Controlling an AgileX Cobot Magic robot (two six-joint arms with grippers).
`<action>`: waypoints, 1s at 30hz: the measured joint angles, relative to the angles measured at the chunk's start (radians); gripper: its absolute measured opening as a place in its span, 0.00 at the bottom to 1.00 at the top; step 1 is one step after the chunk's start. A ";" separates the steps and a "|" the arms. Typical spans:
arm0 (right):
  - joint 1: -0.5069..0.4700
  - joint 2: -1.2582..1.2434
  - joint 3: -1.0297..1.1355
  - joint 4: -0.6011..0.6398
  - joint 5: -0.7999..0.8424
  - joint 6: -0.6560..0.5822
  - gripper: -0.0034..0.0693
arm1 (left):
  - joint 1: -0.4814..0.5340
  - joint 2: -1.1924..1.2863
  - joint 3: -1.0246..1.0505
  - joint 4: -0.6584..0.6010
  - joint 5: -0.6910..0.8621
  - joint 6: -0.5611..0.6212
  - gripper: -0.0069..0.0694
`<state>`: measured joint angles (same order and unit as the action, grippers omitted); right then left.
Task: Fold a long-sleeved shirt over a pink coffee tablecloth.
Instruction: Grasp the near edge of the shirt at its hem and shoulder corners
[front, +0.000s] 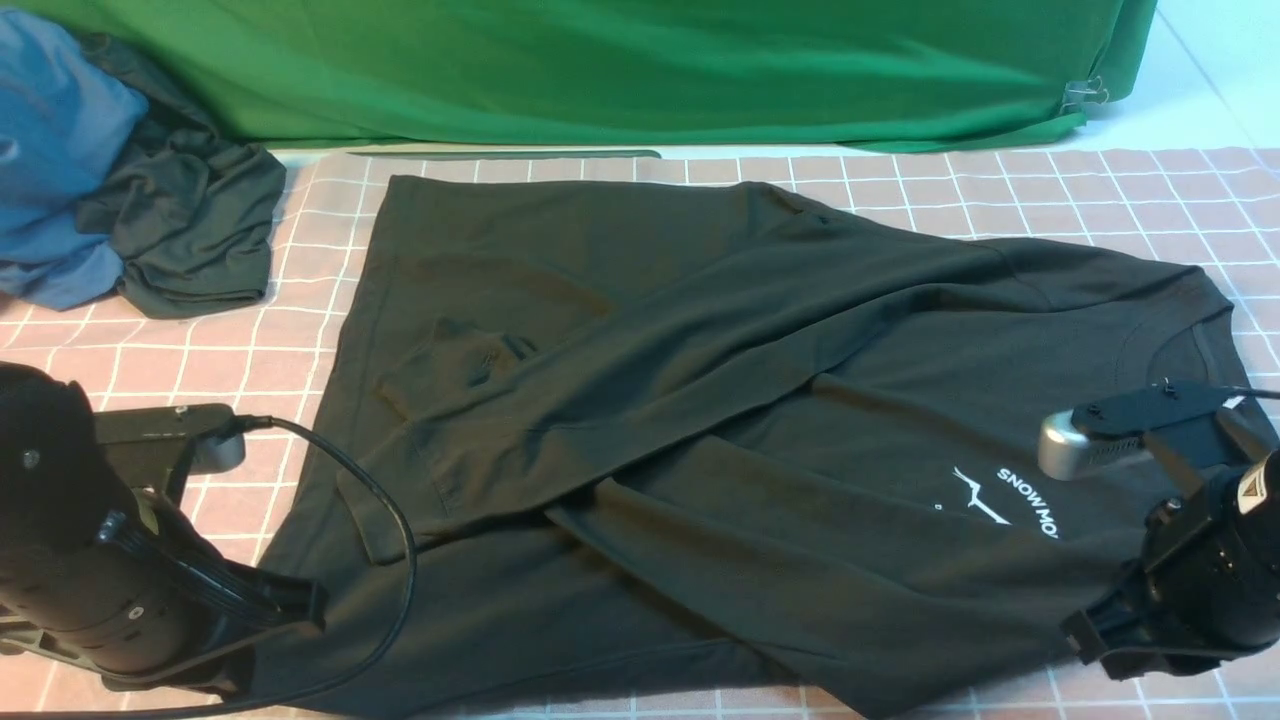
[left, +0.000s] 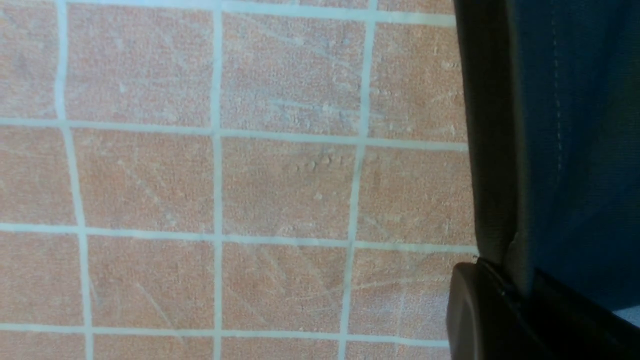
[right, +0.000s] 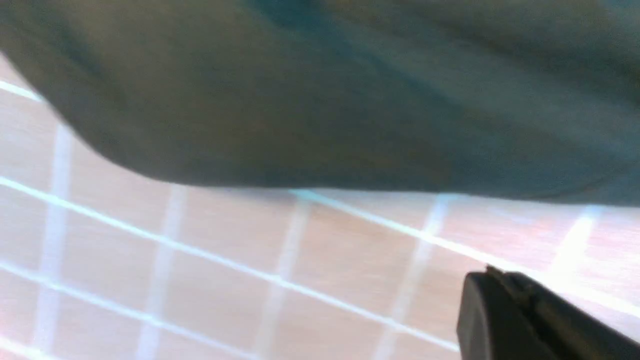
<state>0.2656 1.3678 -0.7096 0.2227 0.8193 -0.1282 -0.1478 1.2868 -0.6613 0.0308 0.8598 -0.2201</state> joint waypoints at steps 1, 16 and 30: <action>0.000 0.000 0.000 0.047 0.000 -0.027 0.10 | 0.000 0.000 0.000 0.000 0.000 0.000 0.13; 0.147 0.111 -0.044 0.200 -0.169 -0.184 0.37 | 0.000 0.000 0.000 -0.007 -0.002 -0.001 0.13; 0.149 0.107 -0.104 -0.126 0.042 0.088 0.23 | 0.000 0.000 0.000 0.040 0.059 -0.006 0.13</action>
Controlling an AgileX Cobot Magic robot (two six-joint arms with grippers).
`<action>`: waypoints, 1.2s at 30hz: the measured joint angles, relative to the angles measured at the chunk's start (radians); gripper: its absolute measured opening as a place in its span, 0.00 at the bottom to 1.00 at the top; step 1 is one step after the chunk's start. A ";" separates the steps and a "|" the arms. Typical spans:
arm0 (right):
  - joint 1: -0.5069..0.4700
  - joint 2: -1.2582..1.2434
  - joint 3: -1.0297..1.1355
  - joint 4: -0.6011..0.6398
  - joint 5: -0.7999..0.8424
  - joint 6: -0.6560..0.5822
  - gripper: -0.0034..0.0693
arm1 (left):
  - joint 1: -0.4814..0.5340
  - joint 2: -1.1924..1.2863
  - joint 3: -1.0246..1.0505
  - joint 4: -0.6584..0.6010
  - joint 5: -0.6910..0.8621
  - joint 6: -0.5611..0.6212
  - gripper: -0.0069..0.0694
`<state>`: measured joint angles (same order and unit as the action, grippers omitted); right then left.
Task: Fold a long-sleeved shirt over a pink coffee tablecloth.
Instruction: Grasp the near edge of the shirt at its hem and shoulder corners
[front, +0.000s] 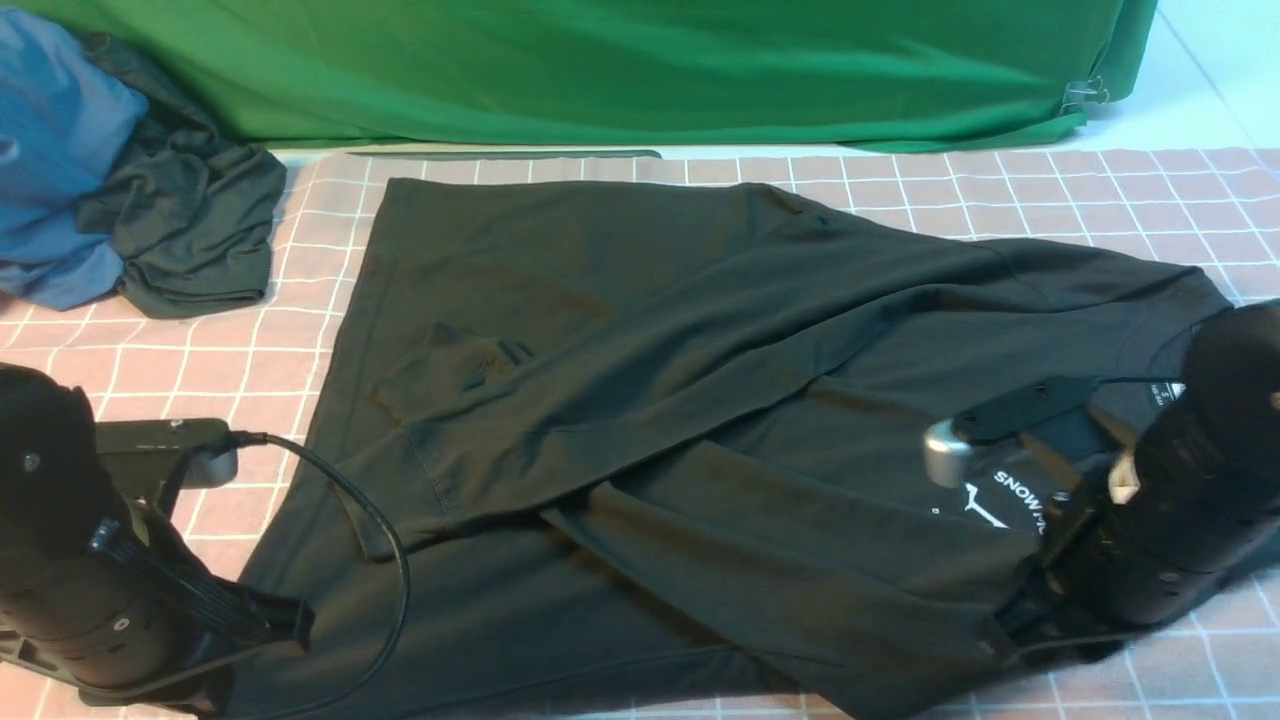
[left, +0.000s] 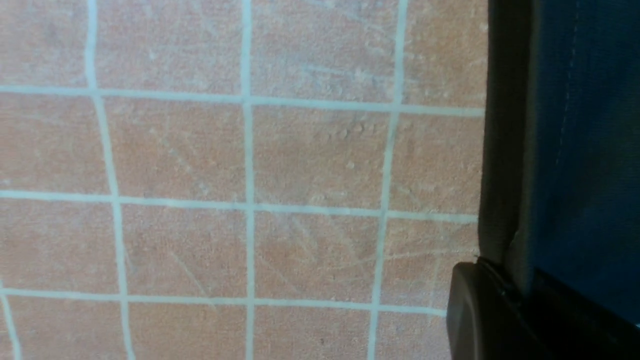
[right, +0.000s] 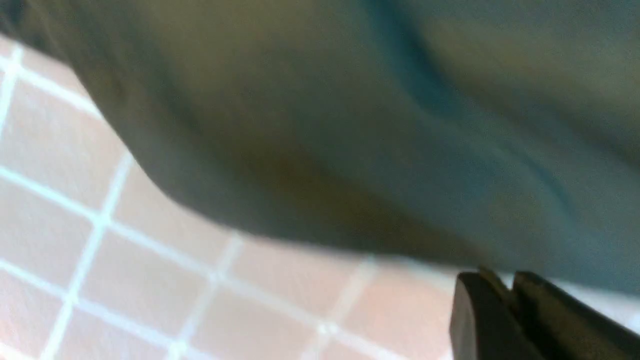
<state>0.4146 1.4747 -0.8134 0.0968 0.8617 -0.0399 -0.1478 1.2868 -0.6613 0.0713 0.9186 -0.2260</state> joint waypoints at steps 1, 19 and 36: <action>0.000 -0.015 0.000 -0.037 0.022 0.040 0.26 | 0.000 0.000 0.000 0.002 0.000 -0.001 0.13; -0.200 -0.050 0.065 -0.017 -0.001 0.131 0.87 | 0.000 0.000 0.000 0.077 0.044 -0.079 0.13; -0.207 0.100 0.102 0.176 -0.185 0.055 0.85 | 0.000 0.000 0.000 0.067 0.037 -0.081 0.13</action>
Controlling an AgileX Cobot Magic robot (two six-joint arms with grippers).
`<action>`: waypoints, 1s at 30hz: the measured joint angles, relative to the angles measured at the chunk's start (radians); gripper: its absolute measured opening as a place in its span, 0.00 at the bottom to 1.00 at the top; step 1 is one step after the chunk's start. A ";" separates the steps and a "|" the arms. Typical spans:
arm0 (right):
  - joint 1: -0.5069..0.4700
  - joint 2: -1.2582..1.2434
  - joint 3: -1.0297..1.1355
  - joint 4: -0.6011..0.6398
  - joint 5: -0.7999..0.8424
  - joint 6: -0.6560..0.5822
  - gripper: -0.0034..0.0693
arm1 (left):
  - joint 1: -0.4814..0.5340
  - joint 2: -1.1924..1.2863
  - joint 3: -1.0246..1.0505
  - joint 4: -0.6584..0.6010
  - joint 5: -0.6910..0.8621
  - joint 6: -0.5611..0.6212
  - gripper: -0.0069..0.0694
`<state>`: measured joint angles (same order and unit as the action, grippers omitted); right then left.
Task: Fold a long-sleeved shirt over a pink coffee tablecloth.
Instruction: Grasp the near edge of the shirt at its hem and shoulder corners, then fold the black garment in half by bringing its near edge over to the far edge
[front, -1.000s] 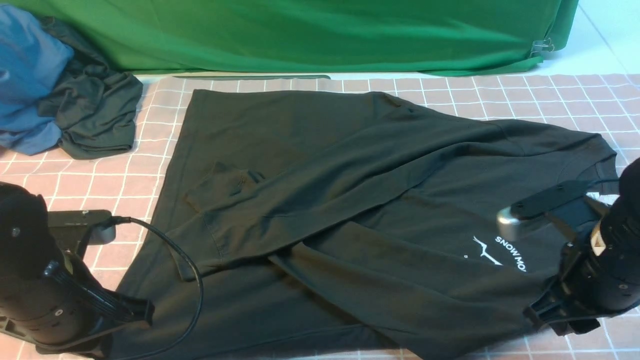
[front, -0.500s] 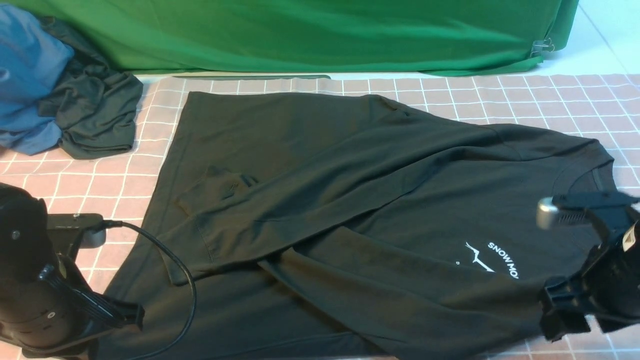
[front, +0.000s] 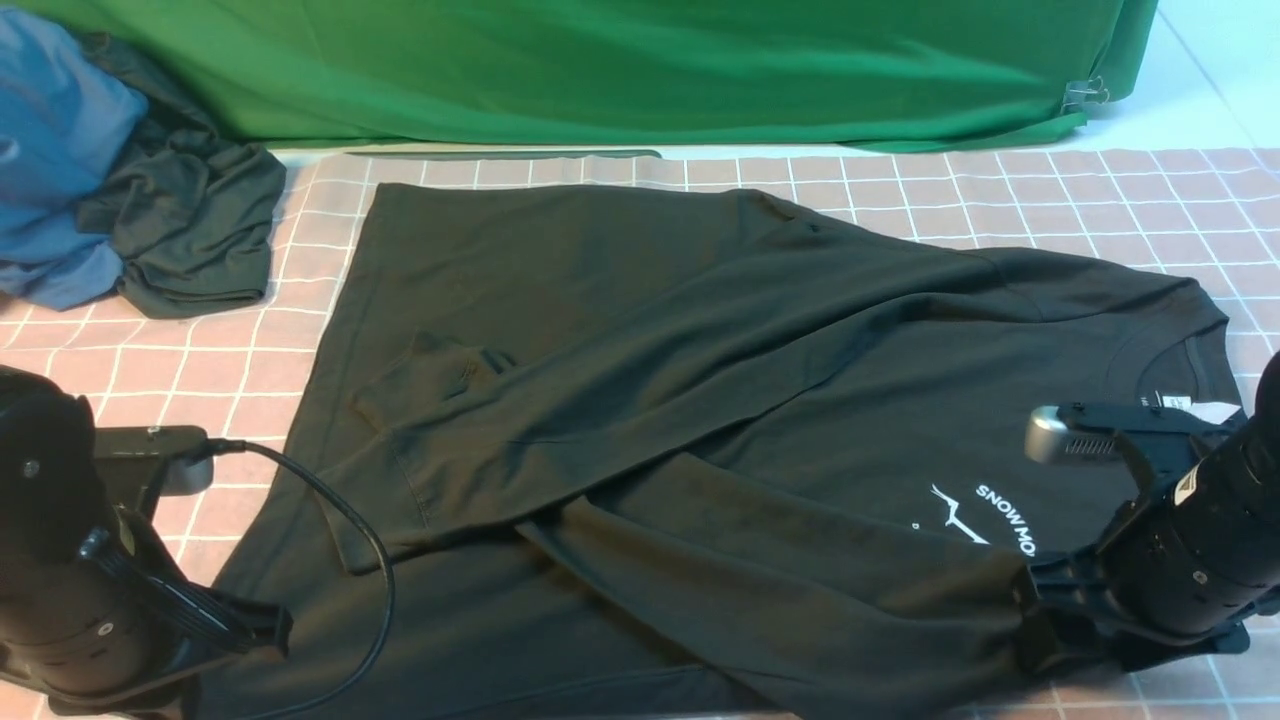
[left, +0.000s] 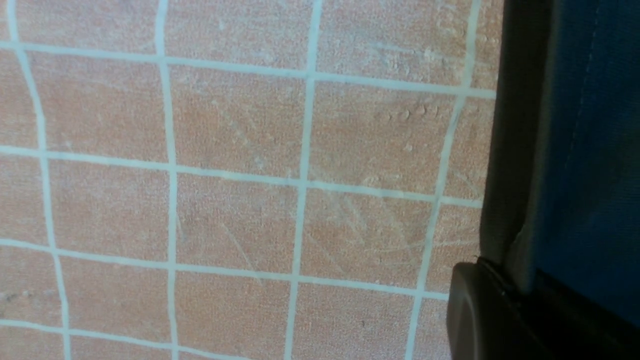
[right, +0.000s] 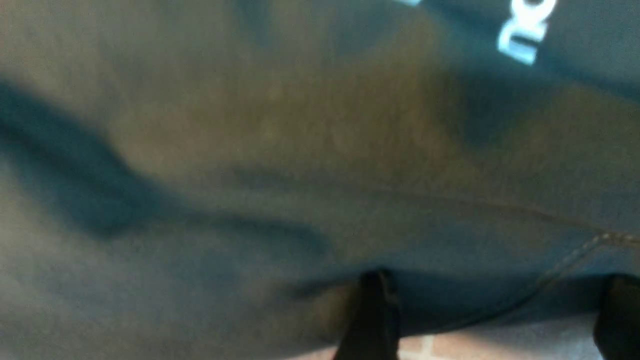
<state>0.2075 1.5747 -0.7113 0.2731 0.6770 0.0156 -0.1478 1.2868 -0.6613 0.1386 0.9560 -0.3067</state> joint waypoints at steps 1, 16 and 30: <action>-0.001 0.001 -0.001 0.006 -0.005 -0.005 0.84 | 0.000 0.000 0.000 0.000 -0.001 0.000 0.13; -0.002 -0.010 -0.009 0.010 -0.062 -0.072 0.12 | 0.000 0.000 -0.016 -0.001 -0.014 0.000 0.13; -0.002 -0.082 -0.170 -0.066 0.069 -0.072 0.12 | 0.000 0.002 -0.172 0.003 -0.015 0.000 0.13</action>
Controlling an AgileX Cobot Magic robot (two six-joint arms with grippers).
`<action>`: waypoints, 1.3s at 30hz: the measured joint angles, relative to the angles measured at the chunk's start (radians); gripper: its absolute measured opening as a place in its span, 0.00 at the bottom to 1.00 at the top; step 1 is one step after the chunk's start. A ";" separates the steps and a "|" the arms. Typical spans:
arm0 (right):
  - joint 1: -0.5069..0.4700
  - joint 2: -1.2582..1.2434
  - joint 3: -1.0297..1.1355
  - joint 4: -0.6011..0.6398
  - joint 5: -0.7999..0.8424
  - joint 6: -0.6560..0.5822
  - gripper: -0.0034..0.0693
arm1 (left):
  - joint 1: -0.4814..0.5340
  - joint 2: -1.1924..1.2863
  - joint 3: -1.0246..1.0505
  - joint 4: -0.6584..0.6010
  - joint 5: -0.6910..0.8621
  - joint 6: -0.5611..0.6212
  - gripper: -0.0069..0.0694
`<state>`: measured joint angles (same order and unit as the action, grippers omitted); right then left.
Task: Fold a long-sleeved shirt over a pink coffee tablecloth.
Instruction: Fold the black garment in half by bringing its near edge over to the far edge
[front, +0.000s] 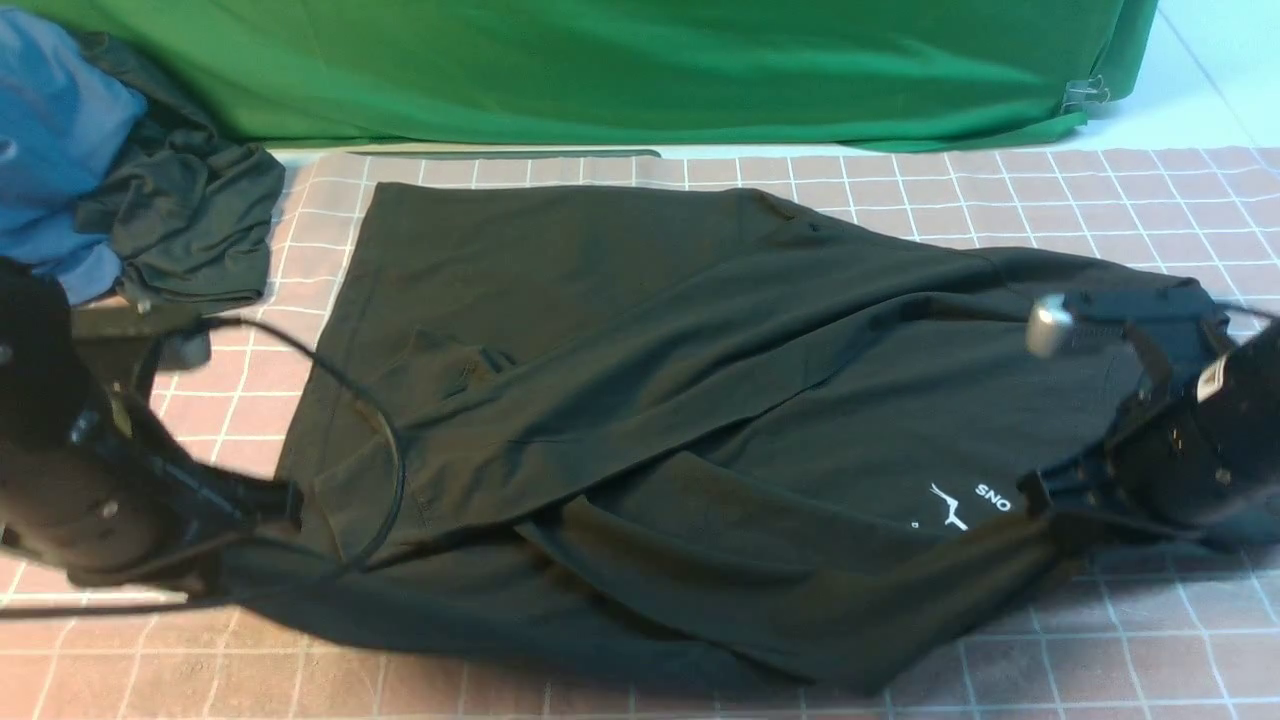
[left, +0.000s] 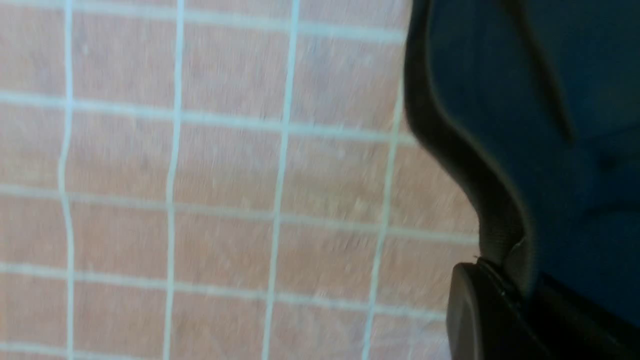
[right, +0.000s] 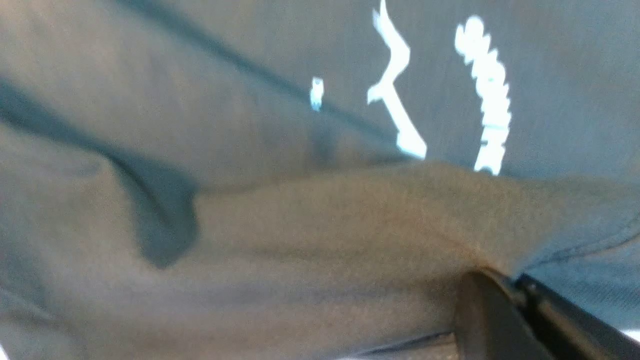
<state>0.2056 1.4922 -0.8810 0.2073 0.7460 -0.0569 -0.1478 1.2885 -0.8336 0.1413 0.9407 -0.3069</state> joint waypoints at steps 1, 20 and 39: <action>0.000 0.000 -0.016 -0.007 0.003 0.000 0.12 | 0.000 0.000 -0.012 0.000 -0.014 0.000 0.13; -0.136 0.245 -0.426 -0.018 0.138 -0.024 0.12 | 0.000 0.323 -0.498 -0.018 -0.074 -0.001 0.13; -0.209 0.717 -1.048 -0.011 0.266 -0.025 0.11 | 0.061 0.785 -0.987 -0.075 -0.076 -0.002 0.13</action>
<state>-0.0038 2.2092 -1.9293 0.1962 1.0125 -0.0818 -0.0868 2.0734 -1.8203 0.0667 0.8642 -0.3089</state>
